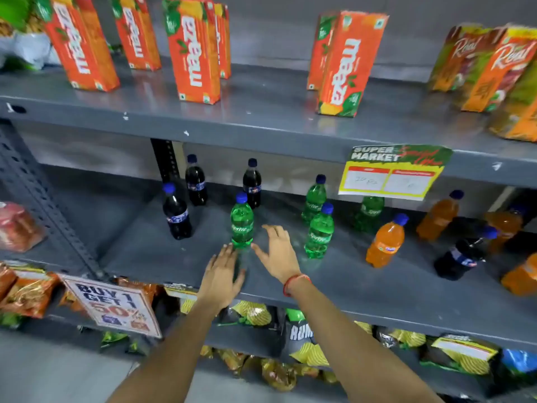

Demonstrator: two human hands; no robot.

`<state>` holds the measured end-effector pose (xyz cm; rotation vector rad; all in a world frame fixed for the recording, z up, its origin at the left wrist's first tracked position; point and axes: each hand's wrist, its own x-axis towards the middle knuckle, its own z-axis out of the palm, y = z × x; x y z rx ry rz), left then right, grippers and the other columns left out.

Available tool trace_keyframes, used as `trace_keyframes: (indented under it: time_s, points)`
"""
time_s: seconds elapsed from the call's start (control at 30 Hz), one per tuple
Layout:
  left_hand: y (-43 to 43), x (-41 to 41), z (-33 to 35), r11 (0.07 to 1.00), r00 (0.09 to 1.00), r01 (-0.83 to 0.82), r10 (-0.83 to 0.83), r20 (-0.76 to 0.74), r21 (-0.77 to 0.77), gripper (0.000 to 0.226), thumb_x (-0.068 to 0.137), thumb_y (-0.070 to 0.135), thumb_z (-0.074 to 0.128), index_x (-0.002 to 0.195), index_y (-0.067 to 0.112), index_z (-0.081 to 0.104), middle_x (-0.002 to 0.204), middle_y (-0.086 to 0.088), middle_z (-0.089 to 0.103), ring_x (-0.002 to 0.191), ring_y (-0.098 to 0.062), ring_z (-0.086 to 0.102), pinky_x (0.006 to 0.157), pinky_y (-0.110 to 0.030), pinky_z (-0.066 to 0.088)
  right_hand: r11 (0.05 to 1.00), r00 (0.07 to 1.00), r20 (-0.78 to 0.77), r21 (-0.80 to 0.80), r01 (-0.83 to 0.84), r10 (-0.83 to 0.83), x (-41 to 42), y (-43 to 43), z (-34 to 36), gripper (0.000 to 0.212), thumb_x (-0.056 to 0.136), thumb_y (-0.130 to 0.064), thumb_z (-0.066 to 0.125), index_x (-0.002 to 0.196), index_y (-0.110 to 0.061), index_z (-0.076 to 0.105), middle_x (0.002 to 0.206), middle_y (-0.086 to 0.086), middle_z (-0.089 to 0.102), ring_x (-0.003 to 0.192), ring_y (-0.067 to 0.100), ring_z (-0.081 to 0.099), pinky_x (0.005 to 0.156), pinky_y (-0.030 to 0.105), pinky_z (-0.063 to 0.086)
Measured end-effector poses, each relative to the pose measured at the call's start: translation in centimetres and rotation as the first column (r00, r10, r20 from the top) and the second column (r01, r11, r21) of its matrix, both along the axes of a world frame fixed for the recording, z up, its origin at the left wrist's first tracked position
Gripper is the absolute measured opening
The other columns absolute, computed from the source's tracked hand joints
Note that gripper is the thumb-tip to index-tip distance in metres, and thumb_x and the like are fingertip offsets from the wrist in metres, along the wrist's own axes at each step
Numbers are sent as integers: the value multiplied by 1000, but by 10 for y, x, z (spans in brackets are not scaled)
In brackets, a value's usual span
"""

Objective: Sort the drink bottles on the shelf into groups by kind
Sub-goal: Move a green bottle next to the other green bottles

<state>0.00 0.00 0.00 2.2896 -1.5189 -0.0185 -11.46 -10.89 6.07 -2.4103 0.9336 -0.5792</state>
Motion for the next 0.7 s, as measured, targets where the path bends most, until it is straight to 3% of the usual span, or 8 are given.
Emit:
trace_keyframes:
  time_s: [0.13,0.23,0.33,0.47,0.7]
  points:
    - [-12,-4,-6,998,1000,-8,9,-9,56,63,93,40,41,143,6,26,150,-13,31,140,-23,22,115,-40,14,978,998,3,198,65,-67,27,-6,-6,65,86,-30,65,138,-4,35,140,17,39,133,32,33,107,40,33]
    - [-15,-4,-6,1000,1000,-1,0,21,32,63,90,40,45,139,2,34,145,-16,40,136,-25,31,113,-41,20,952,988,104,295,78,-113,46,-8,-11,62,80,-27,71,130,-2,42,132,20,48,128,34,40,101,37,35]
    - [-14,-4,-6,1000,999,-3,3,36,1,62,87,37,51,135,0,40,141,-17,45,133,-26,37,112,-41,25,941,964,209,327,89,-164,58,-10,-17,54,74,-26,77,116,-5,53,115,17,61,111,33,55,90,40,46]
    - [-12,-5,-9,1000,1000,4,-4,15,-4,65,83,39,54,134,0,41,139,-19,47,132,-28,39,110,-43,28,928,935,266,348,133,-234,67,-8,-27,50,70,-29,79,107,-7,55,104,14,68,100,31,62,83,41,52]
    - [-10,-5,-11,1000,999,-4,4,34,6,69,82,46,35,131,-1,44,137,-18,50,130,-28,42,110,-42,29,923,870,358,302,236,-340,53,-2,-33,40,66,-32,80,93,-12,58,85,8,72,82,25,67,70,34,54]
